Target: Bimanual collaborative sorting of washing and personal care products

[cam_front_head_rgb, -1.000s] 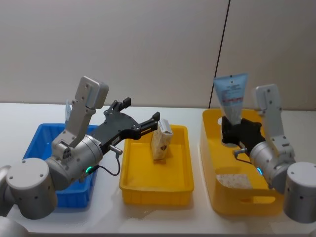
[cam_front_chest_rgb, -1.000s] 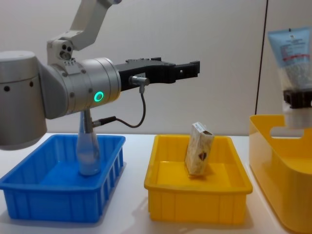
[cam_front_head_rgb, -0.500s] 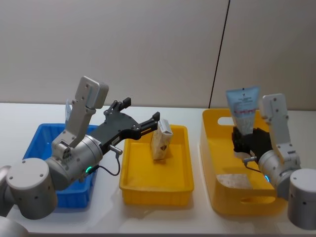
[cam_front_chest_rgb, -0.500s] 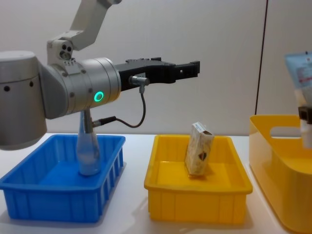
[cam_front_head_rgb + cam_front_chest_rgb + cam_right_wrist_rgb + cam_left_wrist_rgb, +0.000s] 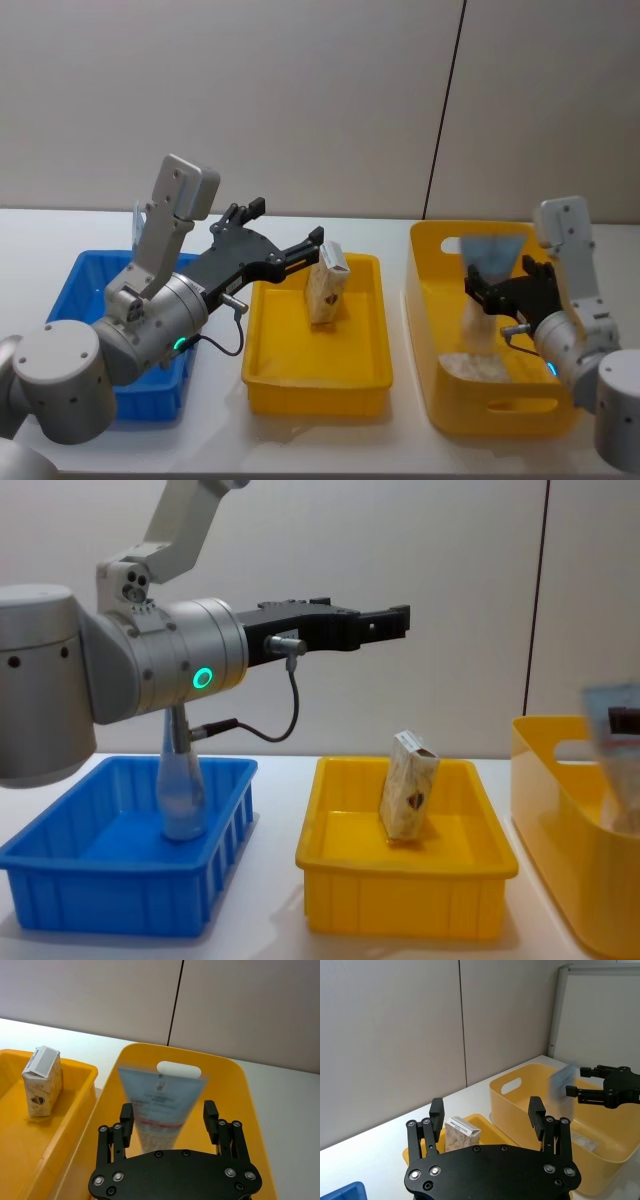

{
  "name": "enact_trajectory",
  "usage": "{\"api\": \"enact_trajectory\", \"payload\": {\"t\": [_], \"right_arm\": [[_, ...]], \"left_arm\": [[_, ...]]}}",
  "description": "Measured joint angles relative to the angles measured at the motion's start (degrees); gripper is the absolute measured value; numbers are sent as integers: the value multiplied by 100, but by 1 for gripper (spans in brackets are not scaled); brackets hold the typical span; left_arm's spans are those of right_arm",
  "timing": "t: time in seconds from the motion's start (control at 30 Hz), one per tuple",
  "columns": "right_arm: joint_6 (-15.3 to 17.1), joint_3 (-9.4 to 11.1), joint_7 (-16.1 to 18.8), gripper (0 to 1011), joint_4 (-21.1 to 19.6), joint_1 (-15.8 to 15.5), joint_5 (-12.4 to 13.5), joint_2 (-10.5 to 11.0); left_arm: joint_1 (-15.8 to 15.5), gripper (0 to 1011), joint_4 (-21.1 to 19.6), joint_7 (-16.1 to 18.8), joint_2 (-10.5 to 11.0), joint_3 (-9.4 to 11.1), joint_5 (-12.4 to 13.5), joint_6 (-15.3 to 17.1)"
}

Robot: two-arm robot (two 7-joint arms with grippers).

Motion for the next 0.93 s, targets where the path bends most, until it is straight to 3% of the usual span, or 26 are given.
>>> {"api": "enact_trajectory", "payload": {"t": [0.03,0.27,0.93], "right_arm": [[-11,16,32,870,-23,-21,0,19],[-89,110,211,1004,-121,-121,41,134],[-340,352,624,1004,-267,-301,209,361]], "left_arm": [[0,1002,0,0,0,0,0,0],[0,1002,0,0,0,0,0,0],[0,1002,0,0,0,0,0,0]]}}
